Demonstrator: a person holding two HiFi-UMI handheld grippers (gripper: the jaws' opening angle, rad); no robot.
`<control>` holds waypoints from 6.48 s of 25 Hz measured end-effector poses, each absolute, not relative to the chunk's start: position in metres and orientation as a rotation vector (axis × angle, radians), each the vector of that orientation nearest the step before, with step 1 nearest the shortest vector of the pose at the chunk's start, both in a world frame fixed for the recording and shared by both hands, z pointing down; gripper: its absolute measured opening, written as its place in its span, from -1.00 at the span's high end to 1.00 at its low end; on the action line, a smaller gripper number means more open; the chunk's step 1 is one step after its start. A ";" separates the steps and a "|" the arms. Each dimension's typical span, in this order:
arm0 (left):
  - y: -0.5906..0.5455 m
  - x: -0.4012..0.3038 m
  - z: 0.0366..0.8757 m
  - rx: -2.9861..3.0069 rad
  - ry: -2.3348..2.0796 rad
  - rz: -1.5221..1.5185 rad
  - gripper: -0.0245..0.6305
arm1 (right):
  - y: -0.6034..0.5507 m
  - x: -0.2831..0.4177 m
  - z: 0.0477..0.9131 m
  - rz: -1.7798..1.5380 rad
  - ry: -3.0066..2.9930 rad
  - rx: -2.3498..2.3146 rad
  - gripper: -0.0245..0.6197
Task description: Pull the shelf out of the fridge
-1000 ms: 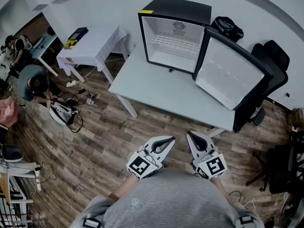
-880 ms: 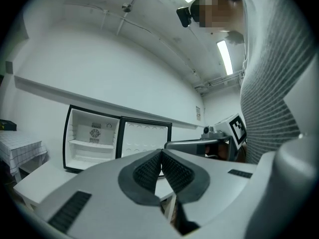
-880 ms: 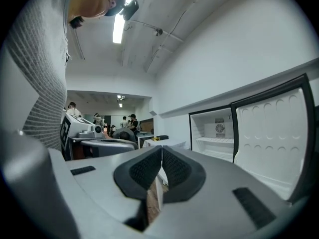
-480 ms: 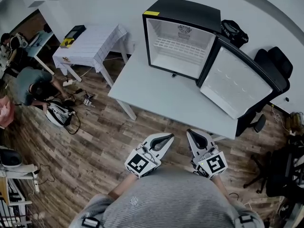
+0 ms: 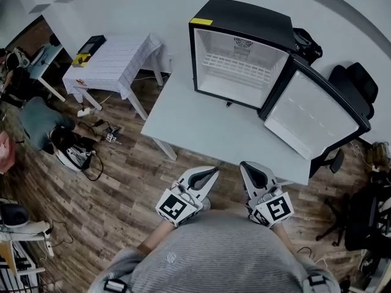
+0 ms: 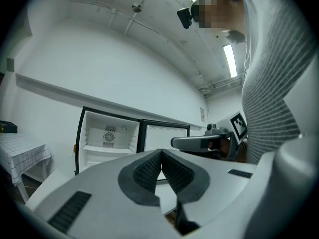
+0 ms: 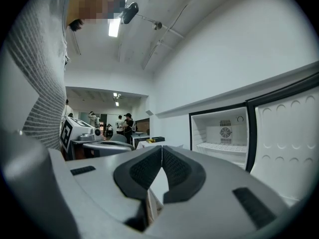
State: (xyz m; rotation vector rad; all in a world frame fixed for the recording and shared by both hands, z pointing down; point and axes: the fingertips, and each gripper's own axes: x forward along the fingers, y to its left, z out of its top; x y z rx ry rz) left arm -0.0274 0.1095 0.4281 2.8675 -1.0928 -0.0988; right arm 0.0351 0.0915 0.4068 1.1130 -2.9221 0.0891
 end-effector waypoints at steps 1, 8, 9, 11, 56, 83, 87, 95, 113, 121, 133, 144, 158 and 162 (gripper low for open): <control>0.105 -0.030 0.431 2.864 -1.090 -0.087 0.89 | 0.085 0.035 0.406 0.079 -2.916 1.126 0.88; 0.068 -0.031 0.434 2.891 -1.028 -0.050 0.89 | 0.043 0.043 0.406 0.060 -2.871 1.216 0.89; 0.063 -0.032 0.434 2.891 -1.024 -0.056 0.89 | 0.038 0.040 0.405 0.056 -2.872 1.211 0.89; 0.055 -0.032 0.433 2.892 -1.015 -0.060 0.89 | 0.029 0.036 0.405 0.054 -2.875 1.203 0.88; -0.123 0.011 0.402 3.018 -0.974 -0.049 0.89 | -0.139 0.063 0.396 0.023 -2.894 1.223 0.88; -0.280 -0.031 0.495 2.077 -1.001 -0.495 0.56 | -0.161 0.064 0.390 0.013 -2.817 1.340 0.89; -0.307 -0.034 0.515 1.900 -1.003 -0.611 0.55 | -0.163 0.063 0.391 0.055 -2.823 1.323 0.89; -0.347 -0.036 0.542 1.657 -0.978 -0.752 0.53 | -0.169 0.066 0.390 0.046 -2.808 1.325 0.89; -0.416 -0.031 0.580 1.466 -0.960 -0.892 0.37 | -0.182 0.080 0.395 0.076 -2.761 1.353 0.88; -0.442 -0.027 0.581 1.450 -0.946 -0.941 0.37 | -0.191 0.088 0.398 0.084 -2.731 1.374 0.88; -0.463 -0.019 0.593 1.409 -0.978 -0.944 0.37 | -0.195 0.091 0.402 0.096 -2.701 1.393 0.89; -0.473 -0.020 0.585 1.394 -0.961 -1.018 0.71 | -0.192 0.097 0.408 0.117 -2.667 1.423 0.88; -0.474 -0.019 0.583 1.361 -0.930 -1.030 0.82 | -0.192 0.093 0.397 0.004 -2.698 1.445 0.89; -0.473 -0.020 0.583 1.354 -0.929 -1.032 0.82 | -0.191 0.092 0.395 -0.033 -2.700 1.456 0.89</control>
